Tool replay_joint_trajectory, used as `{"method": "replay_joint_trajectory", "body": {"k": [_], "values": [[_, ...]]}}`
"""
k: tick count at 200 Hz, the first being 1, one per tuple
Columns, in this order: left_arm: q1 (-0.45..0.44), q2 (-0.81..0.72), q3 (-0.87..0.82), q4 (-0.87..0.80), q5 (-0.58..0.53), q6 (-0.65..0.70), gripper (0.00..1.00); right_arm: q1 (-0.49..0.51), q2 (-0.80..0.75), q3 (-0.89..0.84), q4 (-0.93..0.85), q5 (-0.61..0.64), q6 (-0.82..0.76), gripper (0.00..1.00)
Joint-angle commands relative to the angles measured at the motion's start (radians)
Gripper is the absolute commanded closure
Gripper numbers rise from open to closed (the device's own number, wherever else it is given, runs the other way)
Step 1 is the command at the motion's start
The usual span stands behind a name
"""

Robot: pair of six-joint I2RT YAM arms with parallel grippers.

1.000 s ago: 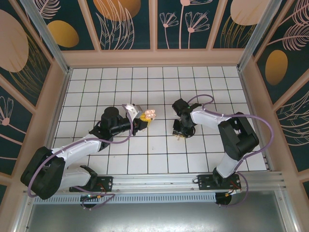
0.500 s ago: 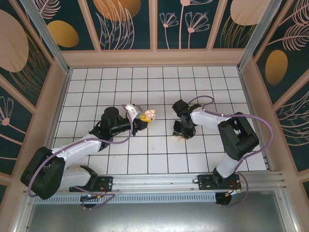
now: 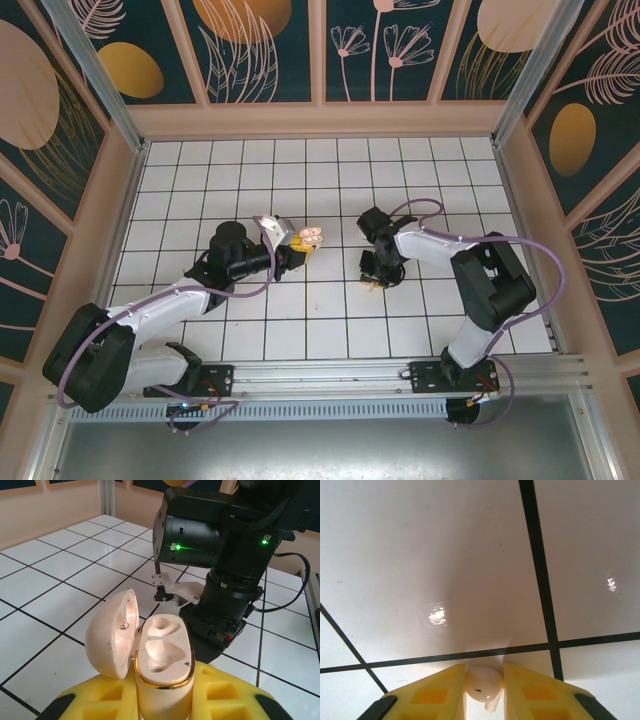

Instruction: Insert the wireless bluetooth earbuds into the charging case

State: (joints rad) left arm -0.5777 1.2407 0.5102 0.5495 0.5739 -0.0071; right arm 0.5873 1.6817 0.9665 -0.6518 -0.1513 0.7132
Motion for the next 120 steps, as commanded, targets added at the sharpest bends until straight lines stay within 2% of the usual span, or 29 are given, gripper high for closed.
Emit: {"method": "replay_joint_trajectory", "body": {"k": [1, 49, 101, 120], "values": [[0.0, 0.007, -0.002, 0.052, 0.004, 0.005, 0.81, 0.009, -0.09, -0.004, 0.038, 0.061, -0.004, 0.77], [0.0, 0.066, 0.002, 0.161, 0.028, -0.02, 0.81, 0.053, -0.312, 0.022, 0.174, 0.197, -0.099, 0.79], [0.001, 0.126, 0.029, 0.233, 0.084, -0.028, 0.81, 0.181, -0.497, -0.005, 0.398, 0.324, -0.295, 0.78], [0.0, 0.137, 0.029, 0.26, 0.108, -0.032, 0.81, 0.222, -0.546, -0.036, 0.484, 0.327, -0.346, 0.78]]}}
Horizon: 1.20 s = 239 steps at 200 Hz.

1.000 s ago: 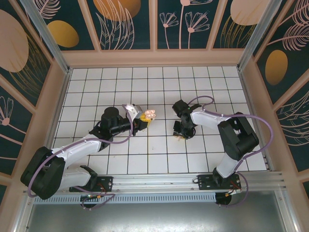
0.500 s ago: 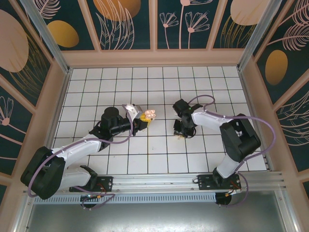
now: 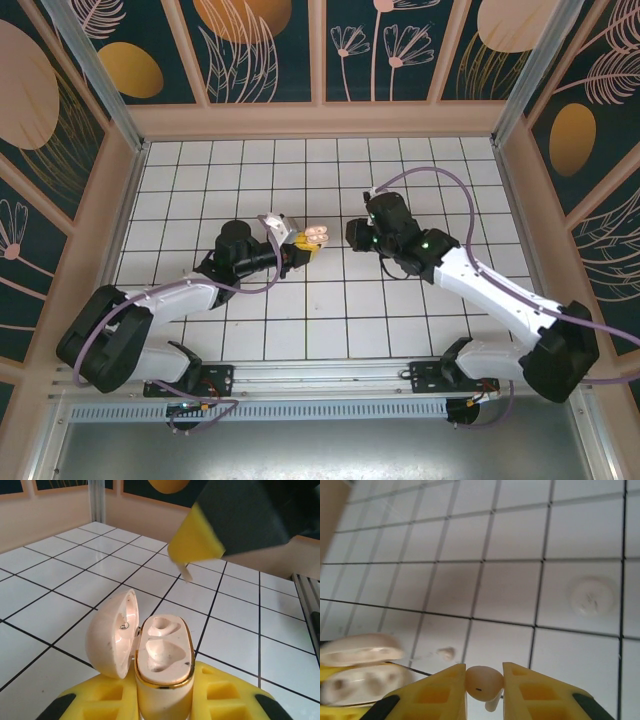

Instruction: Insert the wireless bluetooth earbuds into the charging case

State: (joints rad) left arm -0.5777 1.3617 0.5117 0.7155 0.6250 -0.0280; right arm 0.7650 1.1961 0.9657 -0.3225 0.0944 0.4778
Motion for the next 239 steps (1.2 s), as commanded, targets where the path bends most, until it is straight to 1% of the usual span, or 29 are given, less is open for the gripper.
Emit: {"method": "replay_joint_trajectory", "body": {"k": [1, 26, 48, 93, 169, 239], "values": [[0.001, 0.017, 0.029, 0.095, 0.059, -0.012, 0.81, 0.046, -0.062, -0.037, 0.159, 0.08, -0.114, 0.78], [0.001, 0.024, 0.029, 0.122, 0.084, -0.018, 0.81, 0.078, -0.103, -0.079, 0.259, 0.041, -0.157, 0.78], [0.0, 0.024, 0.028, 0.141, 0.089, -0.018, 0.81, 0.089, -0.11, -0.088, 0.283, 0.014, -0.178, 0.78], [0.0, 0.021, 0.03, 0.169, 0.091, -0.024, 0.81, 0.098, -0.101, -0.097, 0.29, -0.015, -0.186, 0.78], [0.001, 0.004, 0.031, 0.166, 0.085, -0.034, 0.81, 0.101, -0.073, -0.101, 0.317, -0.073, -0.197, 0.78], [0.0, -0.007, 0.037, 0.167, 0.073, -0.042, 0.81, 0.1, -0.052, -0.101, 0.297, -0.074, -0.195, 0.79]]}}
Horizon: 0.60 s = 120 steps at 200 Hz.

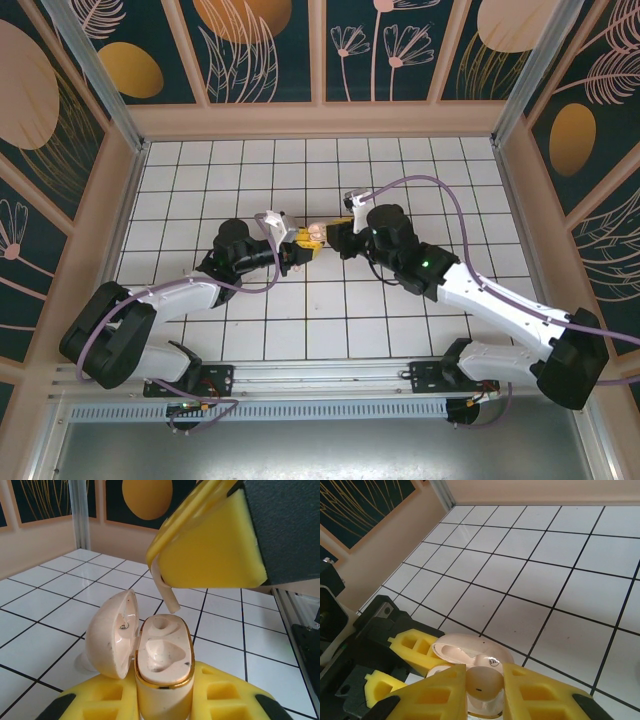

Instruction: Insert the wireless bluetooth earbuds into the charging case

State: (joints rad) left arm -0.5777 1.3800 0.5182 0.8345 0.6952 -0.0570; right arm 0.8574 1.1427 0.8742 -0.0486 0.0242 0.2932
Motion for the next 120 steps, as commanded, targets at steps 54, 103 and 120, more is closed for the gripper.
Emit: {"method": "replay_joint_trajectory", "body": {"k": [54, 103, 120], "values": [[0.0, -0.029, 0.04, 0.066, 0.012, -0.035, 0.81, 0.01, 0.005, -0.02, 0.029, 0.001, -0.006, 0.79], [0.0, -0.035, 0.046, 0.076, 0.008, -0.056, 0.81, 0.011, 0.013, -0.021, 0.038, 0.012, -0.009, 0.79], [0.0, -0.036, 0.049, 0.084, 0.003, -0.067, 0.81, 0.013, 0.013, -0.024, 0.036, 0.019, -0.011, 0.79]]}}
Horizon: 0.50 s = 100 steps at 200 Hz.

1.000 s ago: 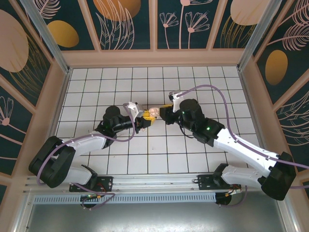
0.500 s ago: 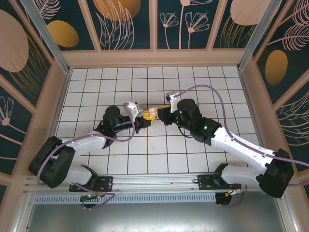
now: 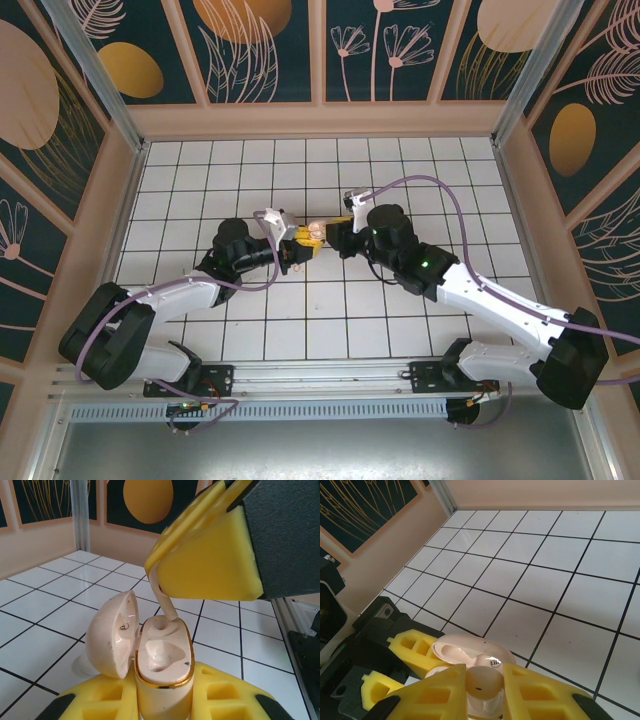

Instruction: Insert the wireless bluetooth earbuds into the charging case

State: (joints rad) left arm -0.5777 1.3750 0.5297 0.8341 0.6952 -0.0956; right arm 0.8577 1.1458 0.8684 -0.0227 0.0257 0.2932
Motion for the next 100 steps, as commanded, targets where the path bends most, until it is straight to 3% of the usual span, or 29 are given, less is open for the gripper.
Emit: {"method": "replay_joint_trajectory", "body": {"k": [1, 100], "values": [[-0.001, -0.031, 0.038, 0.085, 0.003, -0.029, 0.81, 0.013, 0.01, -0.018, 0.009, 0.017, -0.011, 0.79], [0.0, -0.037, 0.051, 0.123, -0.021, -0.076, 0.81, 0.047, 0.008, -0.016, -0.062, 0.092, -0.038, 0.79]]}}
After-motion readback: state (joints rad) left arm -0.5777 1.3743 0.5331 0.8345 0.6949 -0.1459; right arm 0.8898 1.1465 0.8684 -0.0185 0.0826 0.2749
